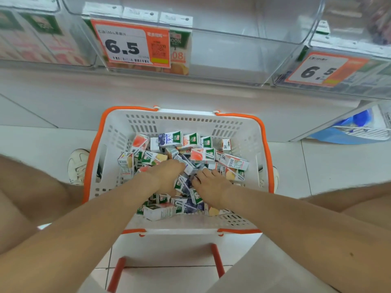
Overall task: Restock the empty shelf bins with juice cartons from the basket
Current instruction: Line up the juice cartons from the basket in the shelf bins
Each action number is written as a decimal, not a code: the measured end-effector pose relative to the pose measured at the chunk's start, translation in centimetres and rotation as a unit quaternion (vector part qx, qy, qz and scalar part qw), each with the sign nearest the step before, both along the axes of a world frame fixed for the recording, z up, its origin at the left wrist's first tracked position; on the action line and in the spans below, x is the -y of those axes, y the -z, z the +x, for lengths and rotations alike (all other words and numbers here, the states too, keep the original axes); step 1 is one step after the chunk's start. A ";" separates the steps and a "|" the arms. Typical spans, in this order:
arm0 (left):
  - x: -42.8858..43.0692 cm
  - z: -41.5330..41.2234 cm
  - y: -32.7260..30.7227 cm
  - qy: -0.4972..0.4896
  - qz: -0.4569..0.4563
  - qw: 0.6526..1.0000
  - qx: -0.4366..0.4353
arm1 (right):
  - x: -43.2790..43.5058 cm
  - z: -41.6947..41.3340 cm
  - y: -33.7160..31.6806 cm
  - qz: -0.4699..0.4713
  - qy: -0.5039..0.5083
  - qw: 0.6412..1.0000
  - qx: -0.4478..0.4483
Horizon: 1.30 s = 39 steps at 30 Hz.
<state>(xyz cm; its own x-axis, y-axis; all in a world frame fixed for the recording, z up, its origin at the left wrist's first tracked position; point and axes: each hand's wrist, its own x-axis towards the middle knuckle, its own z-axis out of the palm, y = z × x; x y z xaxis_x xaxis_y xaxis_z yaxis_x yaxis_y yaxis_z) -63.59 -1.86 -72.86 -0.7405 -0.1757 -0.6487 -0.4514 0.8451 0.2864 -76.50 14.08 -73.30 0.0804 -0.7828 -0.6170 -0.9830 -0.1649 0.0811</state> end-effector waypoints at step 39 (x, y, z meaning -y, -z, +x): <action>7.8 6.3 -31.9 -0.312 0.214 0.823 -0.424 | 8.8 1.6 -31.4 -0.331 0.440 0.584 0.597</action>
<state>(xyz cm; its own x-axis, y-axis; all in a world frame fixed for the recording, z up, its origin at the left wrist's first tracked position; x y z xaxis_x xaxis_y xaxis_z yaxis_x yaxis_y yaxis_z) -57.25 -9.67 -40.95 -0.8115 -0.5826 -0.0459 -0.2427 0.2645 0.9334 -74.91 5.27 -41.90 -0.4684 -0.8807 -0.0708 -0.0848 0.1246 -0.9886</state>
